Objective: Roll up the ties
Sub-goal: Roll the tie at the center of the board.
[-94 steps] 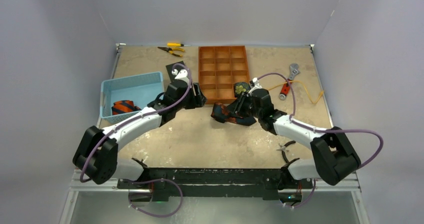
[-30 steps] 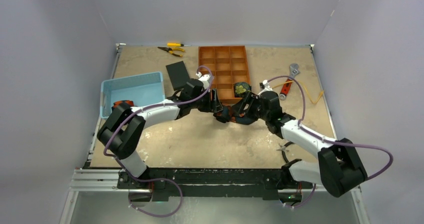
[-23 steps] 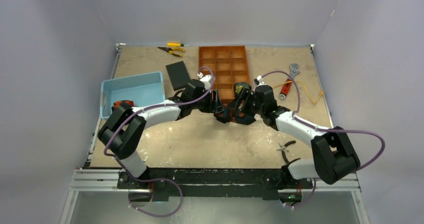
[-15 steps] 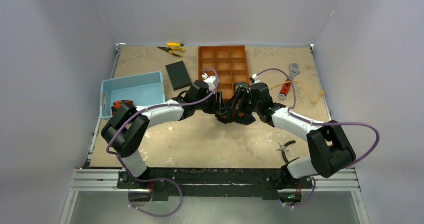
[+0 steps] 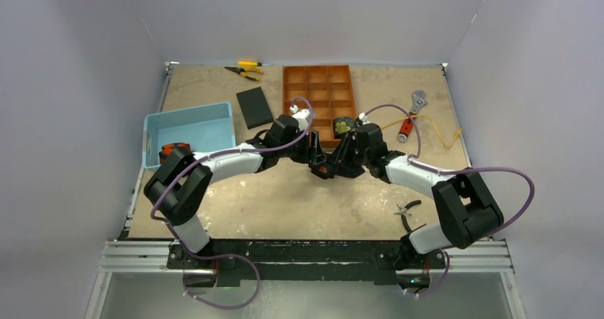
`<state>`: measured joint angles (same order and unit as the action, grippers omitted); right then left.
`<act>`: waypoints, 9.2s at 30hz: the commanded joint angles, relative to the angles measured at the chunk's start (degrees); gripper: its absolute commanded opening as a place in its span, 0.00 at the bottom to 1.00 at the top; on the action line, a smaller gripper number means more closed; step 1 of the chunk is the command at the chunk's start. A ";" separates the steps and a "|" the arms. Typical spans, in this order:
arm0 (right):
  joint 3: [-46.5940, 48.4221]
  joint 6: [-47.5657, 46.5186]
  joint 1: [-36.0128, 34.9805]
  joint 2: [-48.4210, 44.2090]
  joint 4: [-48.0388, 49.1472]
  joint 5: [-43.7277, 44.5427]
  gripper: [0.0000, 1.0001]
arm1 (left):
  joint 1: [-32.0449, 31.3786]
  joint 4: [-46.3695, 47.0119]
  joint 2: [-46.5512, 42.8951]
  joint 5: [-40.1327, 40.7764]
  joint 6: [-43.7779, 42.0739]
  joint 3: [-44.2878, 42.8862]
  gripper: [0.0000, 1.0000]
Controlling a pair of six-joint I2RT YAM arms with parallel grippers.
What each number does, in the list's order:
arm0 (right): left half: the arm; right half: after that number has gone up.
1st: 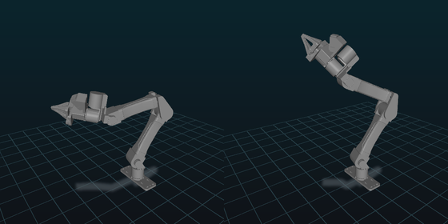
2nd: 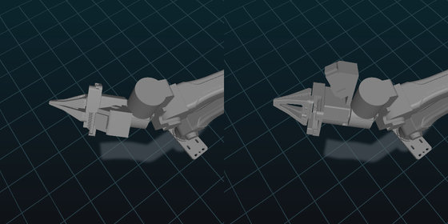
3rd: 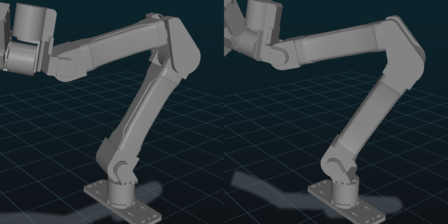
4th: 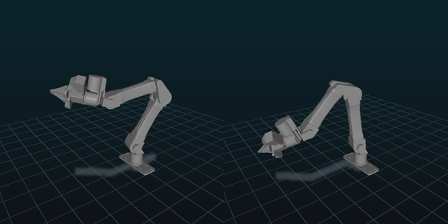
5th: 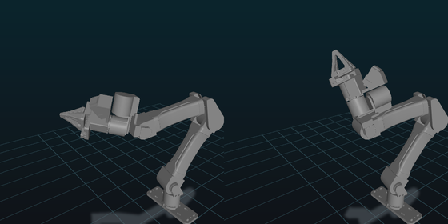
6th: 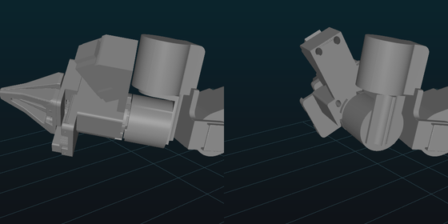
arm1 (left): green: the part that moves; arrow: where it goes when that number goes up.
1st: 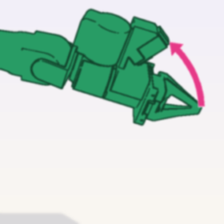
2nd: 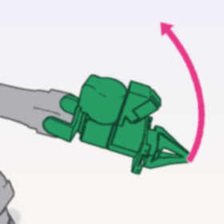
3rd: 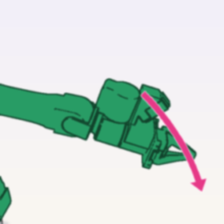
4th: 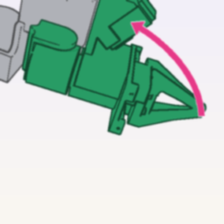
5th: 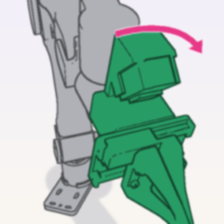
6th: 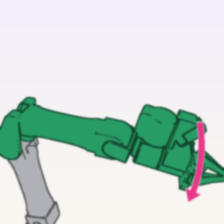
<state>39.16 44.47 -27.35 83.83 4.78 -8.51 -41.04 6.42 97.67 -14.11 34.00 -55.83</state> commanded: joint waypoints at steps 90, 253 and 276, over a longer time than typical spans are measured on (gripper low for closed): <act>-11.49 -2.09 7.22 -13.23 -1.20 6.45 0.56 | -5.28 4.45 0.33 19.44 8.98 2.47 0.43; 3.57 -2.11 0.06 -2.88 5.16 2.00 0.71 | 7.23 11.25 -11.95 6.99 10.16 13.02 0.72; -5.05 11.43 2.59 7.01 22.39 -12.61 0.46 | 7.77 16.45 -3.89 -1.15 10.78 12.21 0.71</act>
<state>36.80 51.59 -24.84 90.70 21.30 -16.78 -33.74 20.34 92.60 -14.13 44.97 -43.16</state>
